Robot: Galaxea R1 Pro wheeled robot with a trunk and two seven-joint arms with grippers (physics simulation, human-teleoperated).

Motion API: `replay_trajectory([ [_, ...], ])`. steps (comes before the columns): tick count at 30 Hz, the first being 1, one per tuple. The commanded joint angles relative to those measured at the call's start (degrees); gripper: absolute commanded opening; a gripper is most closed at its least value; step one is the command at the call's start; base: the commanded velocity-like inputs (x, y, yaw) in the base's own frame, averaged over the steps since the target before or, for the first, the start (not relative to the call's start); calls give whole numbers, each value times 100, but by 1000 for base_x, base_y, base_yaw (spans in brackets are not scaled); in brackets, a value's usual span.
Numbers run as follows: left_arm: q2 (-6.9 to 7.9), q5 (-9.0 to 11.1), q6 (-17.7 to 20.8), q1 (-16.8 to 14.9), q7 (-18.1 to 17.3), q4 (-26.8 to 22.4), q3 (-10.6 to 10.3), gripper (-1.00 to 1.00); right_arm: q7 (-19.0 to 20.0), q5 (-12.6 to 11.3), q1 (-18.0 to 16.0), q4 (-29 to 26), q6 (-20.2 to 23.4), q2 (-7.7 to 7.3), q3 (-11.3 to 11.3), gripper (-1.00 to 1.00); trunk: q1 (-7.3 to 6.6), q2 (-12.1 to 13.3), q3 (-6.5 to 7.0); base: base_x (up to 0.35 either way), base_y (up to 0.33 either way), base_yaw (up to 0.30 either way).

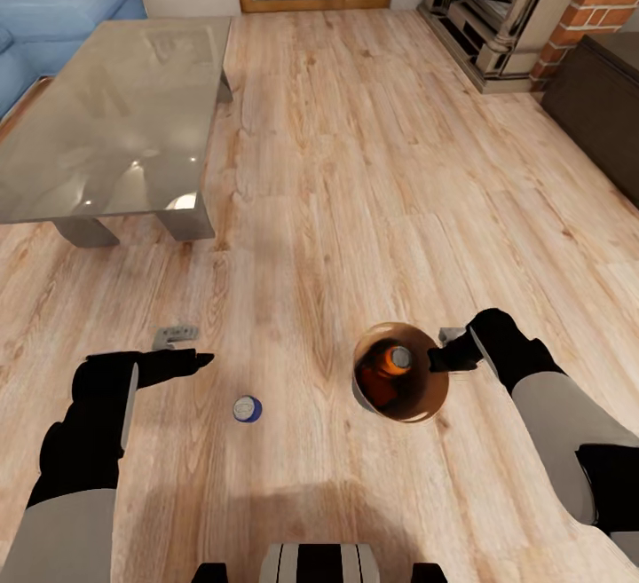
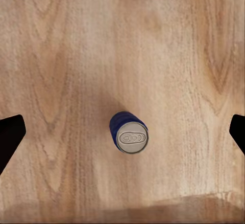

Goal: Put the three can of soda from the living room inside the tash can in the kitchen.

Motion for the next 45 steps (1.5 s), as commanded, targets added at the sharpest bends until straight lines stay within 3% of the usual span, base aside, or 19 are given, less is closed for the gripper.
replay_trajectory([
  [1,-7,1,76,-1,2,6,-12,100,65,-298,-149,44,101,-11,18,-100,22,-40,-18,5,0,0],
  [4,-56,0,157,-4,10,139,-51,100,79,-303,-449,216,101,-29,40,-100,88,-160,-75,3,0,0],
  [5,-137,-6,187,-8,27,330,-91,100,86,-305,-701,479,101,-41,52,-100,110,-200,-98,1,0,0],
  [7,-170,-9,198,-14,34,445,-110,100,88,-302,-929,760,101,-45,56,-100,154,-281,-145,0,0,0],
  [11,-218,-13,211,-23,48,632,-131,100,91,-294,-1776,1836,101,-72,166,-100,241,-441,-246,0,0,0],
  [13,-235,-14,215,-25,53,691,-133,100,92,-291,-2628,2761,101,-91,448,-100,285,-521,-299,0,0,0],
  [16,-243,-16,216,-32,58,719,-134,100,97,-294,-3388,3237,101,-101,928,-100,351,-642,-379,0,0,0],
  [20,-241,-21,229,-33,80,729,-142,100,100,-293,-3712,3419,101,-145,1201,-100,439,-802,-486,0,0,0],
  [26,-246,-19,234,-42,91,728,-143,100,101,-290,-3882,3466,101,-258,1315,-100,571,-1043,-648,0,0,0],
  [30,-244,-23,231,-81,117,807,-144,100,112,-289,-4170,3480,101,-248,1622,-100,659,-1203,-756,0,0,0],
  [34,-246,-17,212,-299,143,1264,-142,100,121,-292,-4327,3484,101,-228,1827,-100,747,-1364,-863,0,0,0],
  [37,-245,17,101,-624,318,1953,-140,100,126,-297,-4434,3491,101,-196,2060,-100,812,-1484,-944,0,0,0],
  [45,-240,42,-275,-751,665,2180,-132,100,128,-298,-4522,3498,101,-68,2303,-100,966,-1765,-1142,0,0,0],
])
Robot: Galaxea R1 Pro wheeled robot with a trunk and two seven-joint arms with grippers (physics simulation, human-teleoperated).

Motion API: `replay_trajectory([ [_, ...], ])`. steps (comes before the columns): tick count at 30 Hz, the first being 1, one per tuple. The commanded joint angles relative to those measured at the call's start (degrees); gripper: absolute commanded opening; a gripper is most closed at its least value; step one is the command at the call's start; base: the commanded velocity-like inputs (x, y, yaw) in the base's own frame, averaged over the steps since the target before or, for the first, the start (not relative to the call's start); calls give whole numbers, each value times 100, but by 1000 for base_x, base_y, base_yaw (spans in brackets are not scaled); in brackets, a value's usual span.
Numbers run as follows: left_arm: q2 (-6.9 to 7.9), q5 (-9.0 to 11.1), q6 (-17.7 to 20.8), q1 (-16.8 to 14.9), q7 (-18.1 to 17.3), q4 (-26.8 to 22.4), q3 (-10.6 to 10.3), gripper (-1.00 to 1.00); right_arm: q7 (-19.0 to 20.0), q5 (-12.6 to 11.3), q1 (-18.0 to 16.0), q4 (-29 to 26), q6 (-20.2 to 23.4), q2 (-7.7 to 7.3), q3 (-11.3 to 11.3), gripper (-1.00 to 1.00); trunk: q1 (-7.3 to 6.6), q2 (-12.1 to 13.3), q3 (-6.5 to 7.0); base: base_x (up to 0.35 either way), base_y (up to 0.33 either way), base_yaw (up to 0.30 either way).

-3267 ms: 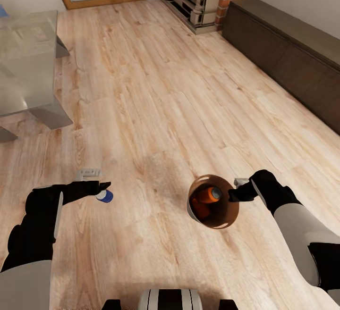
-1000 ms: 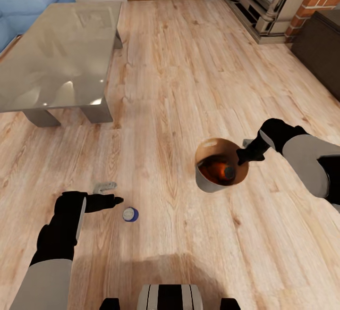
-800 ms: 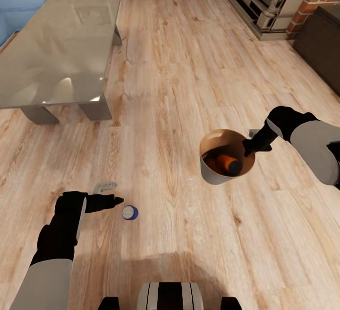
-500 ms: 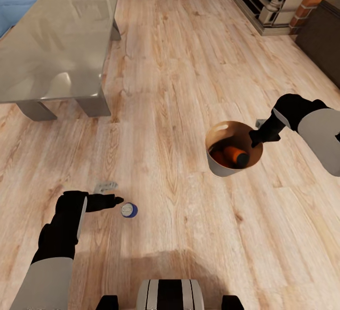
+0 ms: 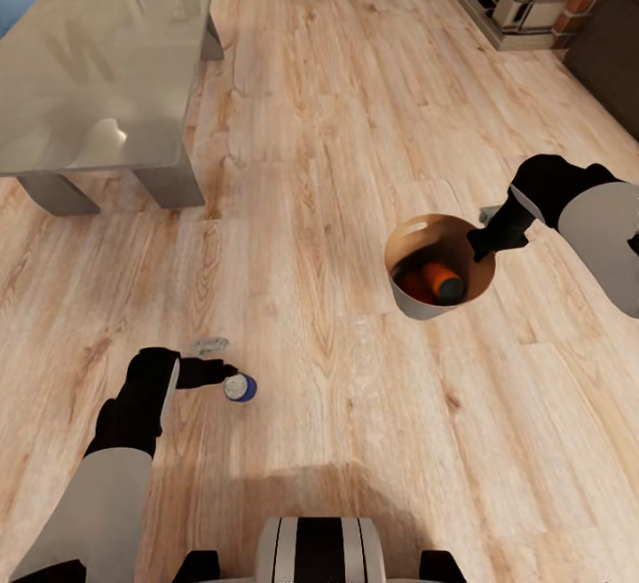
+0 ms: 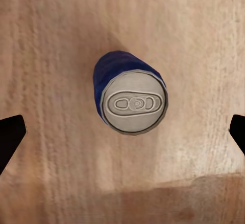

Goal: Put the three can of soda from the living room inside the tash can in the kitchen.

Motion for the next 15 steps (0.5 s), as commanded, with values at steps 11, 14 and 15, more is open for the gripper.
replay_trajectory([
  [11,7,-17,4,39,17,-702,1,100,22,-7,-10,-2,4,37,126,-100,65,-121,-152,0,0,0],
  [14,1,-29,22,39,15,-740,5,100,22,-7,-10,-1,4,89,128,-100,131,-241,-233,0,0,0],
  [15,-2,-33,23,39,14,-742,5,100,22,-7,-10,-2,4,99,128,-100,153,-281,-260,0,0,0],
])
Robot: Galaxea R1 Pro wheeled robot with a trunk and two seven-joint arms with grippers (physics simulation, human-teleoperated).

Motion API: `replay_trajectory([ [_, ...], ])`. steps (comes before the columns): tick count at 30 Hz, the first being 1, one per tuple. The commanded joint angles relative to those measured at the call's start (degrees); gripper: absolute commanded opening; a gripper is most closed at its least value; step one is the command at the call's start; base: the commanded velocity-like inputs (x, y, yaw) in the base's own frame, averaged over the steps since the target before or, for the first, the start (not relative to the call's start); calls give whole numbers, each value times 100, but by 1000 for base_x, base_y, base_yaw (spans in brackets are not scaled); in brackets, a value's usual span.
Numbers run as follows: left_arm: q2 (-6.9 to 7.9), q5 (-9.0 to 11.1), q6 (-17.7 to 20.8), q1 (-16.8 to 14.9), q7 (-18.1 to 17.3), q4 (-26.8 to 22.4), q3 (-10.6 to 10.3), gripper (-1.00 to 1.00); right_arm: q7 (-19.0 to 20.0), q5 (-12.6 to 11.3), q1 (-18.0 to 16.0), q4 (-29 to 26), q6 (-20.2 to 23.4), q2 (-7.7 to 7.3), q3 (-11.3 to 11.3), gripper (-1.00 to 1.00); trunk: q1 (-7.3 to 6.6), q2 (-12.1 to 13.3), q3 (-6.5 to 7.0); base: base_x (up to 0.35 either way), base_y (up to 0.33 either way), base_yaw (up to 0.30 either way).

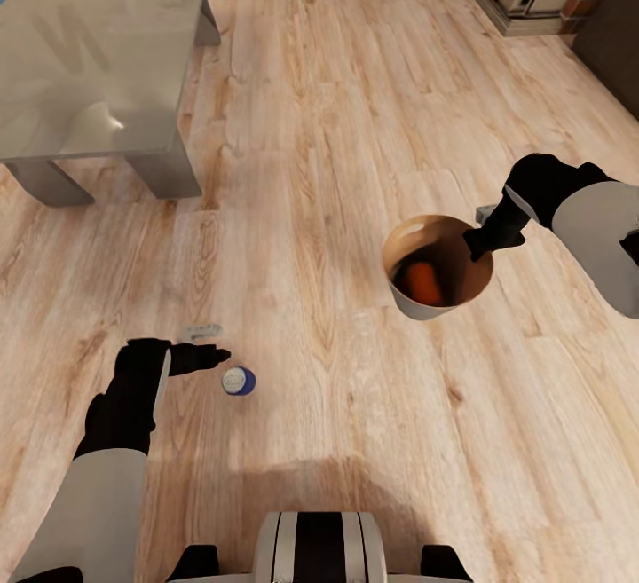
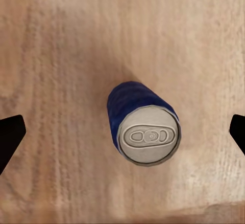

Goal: Put the three can of soda from the living room inside the tash can in the kitchen.

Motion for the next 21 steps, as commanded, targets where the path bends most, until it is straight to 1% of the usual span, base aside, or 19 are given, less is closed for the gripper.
replay_trajectory([
  [1,-1,2,1,0,-1,-1,0,100,21,-38,-4,2,16,6,-11,-100,21,-42,-27,0,0,0],
  [7,-2,11,3,0,-5,11,1,100,21,-38,-3,4,16,57,-6,-100,152,-283,-188,0,0,0],
  [13,-4,15,3,0,-6,21,-3,100,21,-38,-3,4,16,85,146,-100,284,-523,-350,0,0,0],
  [19,-34,57,3,15,-30,-21,-7,100,21,-38,-4,2,16,88,208,-100,284,-523,-404,0,0,0],
  [21,-70,61,3,15,-41,-25,-8,100,21,-38,-4,3,16,86,291,-100,284,-523,-422,0,0,0],
])
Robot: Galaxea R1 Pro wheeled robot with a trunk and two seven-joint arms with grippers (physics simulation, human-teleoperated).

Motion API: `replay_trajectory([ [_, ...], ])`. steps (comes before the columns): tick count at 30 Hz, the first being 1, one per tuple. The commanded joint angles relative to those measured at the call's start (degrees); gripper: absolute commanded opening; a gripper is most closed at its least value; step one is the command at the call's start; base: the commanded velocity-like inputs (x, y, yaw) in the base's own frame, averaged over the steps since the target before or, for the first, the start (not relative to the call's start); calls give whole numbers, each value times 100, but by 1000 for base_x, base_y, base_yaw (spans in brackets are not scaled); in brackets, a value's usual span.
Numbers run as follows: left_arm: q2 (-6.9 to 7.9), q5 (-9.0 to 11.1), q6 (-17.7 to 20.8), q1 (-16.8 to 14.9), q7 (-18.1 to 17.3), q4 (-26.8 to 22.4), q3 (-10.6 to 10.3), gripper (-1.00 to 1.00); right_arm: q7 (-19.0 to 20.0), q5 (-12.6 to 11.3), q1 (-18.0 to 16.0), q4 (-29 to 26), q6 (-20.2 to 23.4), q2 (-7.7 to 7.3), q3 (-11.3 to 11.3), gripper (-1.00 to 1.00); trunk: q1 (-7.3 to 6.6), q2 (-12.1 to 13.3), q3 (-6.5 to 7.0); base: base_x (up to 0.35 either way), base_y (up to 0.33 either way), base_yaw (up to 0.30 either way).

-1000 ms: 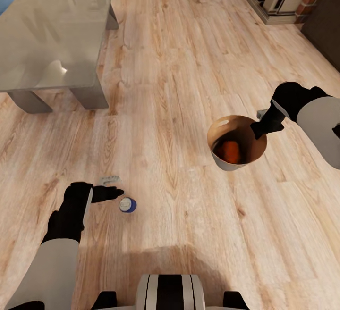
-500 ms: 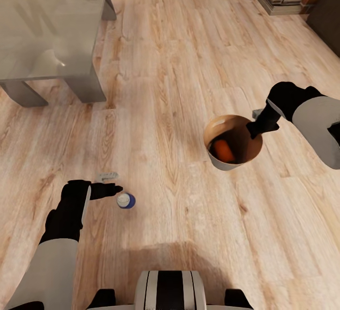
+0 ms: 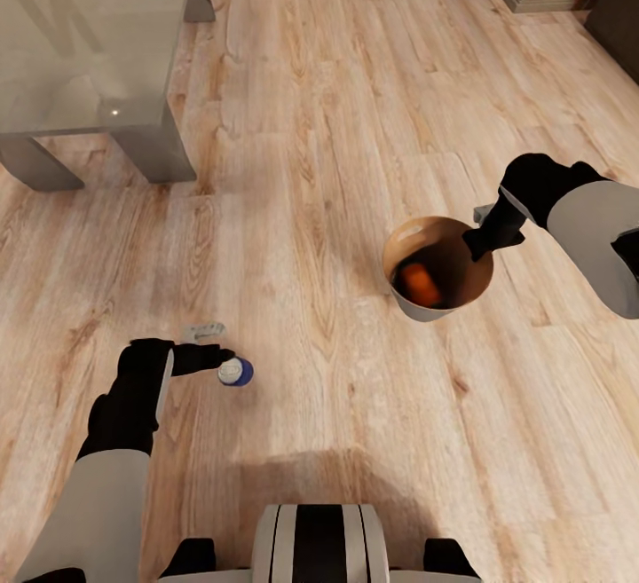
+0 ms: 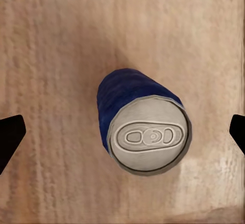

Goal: Put the three can of soda from the living room inside the tash can in the kitchen.

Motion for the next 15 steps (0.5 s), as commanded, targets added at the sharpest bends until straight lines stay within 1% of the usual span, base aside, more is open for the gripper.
replay_trajectory([
  [1,-11,-3,0,0,-5,1,0,100,18,-20,-2,1,10,0,37,-100,-1,0,-8,0,-23,0],
  [7,-23,6,5,-6,-51,5,4,100,21,-20,-2,1,10,4,85,-100,-1,0,-48,0,-90,0],
  [15,-23,21,-1,-7,-71,-10,9,100,24,-20,-3,0,10,5,86,-100,-1,0,-94,11,-14,0],
])
